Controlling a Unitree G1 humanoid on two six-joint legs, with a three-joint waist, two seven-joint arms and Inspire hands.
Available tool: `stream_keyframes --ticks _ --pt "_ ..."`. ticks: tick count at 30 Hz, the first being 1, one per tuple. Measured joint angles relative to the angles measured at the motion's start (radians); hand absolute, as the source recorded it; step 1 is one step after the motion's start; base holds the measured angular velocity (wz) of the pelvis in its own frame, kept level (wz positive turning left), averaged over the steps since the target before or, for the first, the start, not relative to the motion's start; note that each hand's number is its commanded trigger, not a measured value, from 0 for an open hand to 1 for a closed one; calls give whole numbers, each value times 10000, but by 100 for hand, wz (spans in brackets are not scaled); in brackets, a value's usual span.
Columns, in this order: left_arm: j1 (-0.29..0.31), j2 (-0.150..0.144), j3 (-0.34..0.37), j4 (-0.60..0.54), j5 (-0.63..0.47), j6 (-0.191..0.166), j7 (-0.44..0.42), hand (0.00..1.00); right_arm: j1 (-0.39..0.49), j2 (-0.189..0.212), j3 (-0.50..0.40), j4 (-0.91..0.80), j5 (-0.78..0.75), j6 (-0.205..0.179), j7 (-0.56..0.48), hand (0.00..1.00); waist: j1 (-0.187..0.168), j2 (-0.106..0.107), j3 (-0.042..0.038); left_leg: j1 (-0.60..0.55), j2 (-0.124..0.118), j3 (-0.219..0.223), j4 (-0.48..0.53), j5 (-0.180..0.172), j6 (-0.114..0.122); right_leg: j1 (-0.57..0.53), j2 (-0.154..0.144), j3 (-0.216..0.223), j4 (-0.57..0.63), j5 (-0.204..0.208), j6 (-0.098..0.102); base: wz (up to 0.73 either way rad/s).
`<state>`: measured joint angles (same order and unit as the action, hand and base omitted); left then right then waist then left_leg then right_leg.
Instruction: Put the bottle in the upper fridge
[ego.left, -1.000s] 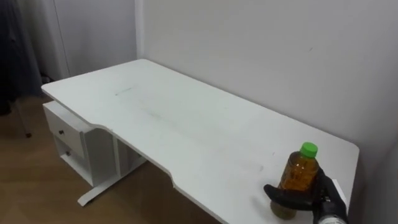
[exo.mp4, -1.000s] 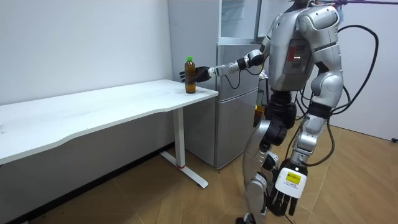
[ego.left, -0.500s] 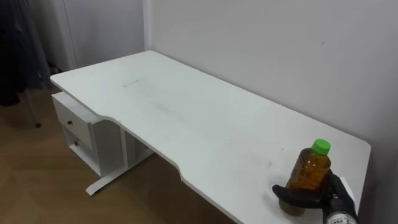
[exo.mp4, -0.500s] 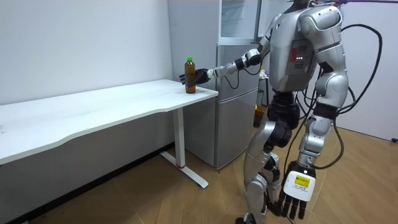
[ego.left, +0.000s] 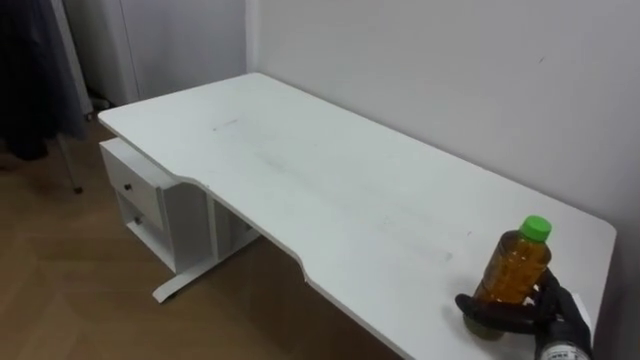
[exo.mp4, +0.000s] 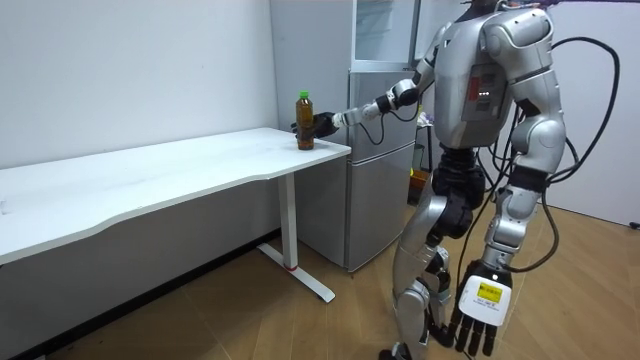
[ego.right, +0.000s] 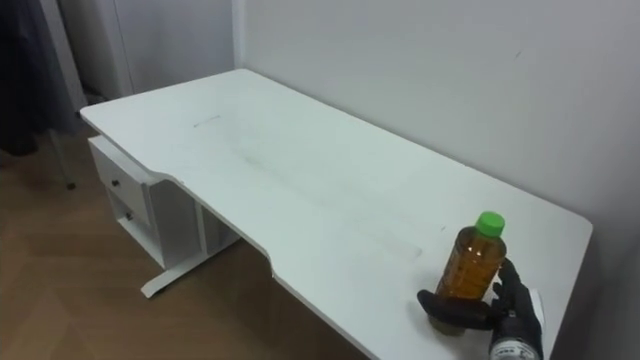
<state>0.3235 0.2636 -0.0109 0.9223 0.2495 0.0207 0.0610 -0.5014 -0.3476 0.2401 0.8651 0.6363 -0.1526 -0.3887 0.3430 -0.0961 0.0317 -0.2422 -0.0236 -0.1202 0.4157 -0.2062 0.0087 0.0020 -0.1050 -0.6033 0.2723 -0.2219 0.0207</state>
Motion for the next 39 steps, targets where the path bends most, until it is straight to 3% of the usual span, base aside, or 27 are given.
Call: stream_keyframes --ticks 5,6,7,8,25,31,39 --pt "-7 39 -67 0 -247 0 9 0 -334 -15 -1 555 109 -24 -64 0 -54 -2 0 -11 -2 -18 -1 3 -5 -5 3 18 -6 -10 -13 0" --pt "-10 65 -145 0 -281 0 11 0 -391 -33 -1 639 180 -24 -86 49 -53 -3 0 -10 -2 -18 -2 3 -5 -6 4 20 -8 -11 -15 0" --pt "-10 72 -172 0 -305 1 11 0 -404 -39 -1 656 220 -24 -99 60 -53 -3 0 -10 -3 -18 -2 3 -5 -7 4 21 -10 -12 -15 0" --pt "-10 89 -233 1 -444 1 11 0 -426 -43 -1 685 244 -24 -143 100 -56 -4 0 -12 -3 -18 -2 3 -5 -11 4 22 -11 -12 -15 0" --pt "-31 242 -545 25 -1383 -72 468 0 -662 -162 7 1021 672 -99 -354 100 -51 14 14 105 20 139 -212 10 -13 -91 37 376 -127 3 -23 -3" --pt "-22 93 -483 29 -1379 -156 474 0 -691 -382 -11 1024 623 -101 32 100 40 223 144 228 106 304 -337 7 -12 -74 28 557 -121 4 -21 -7" --pt "244 -71 -174 13 -1382 -223 562 0 -684 -504 -17 1013 1037 32 752 100 -53 356 14 460 90 458 -558 24 -21 -6 32 738 -141 4 -21 -5"
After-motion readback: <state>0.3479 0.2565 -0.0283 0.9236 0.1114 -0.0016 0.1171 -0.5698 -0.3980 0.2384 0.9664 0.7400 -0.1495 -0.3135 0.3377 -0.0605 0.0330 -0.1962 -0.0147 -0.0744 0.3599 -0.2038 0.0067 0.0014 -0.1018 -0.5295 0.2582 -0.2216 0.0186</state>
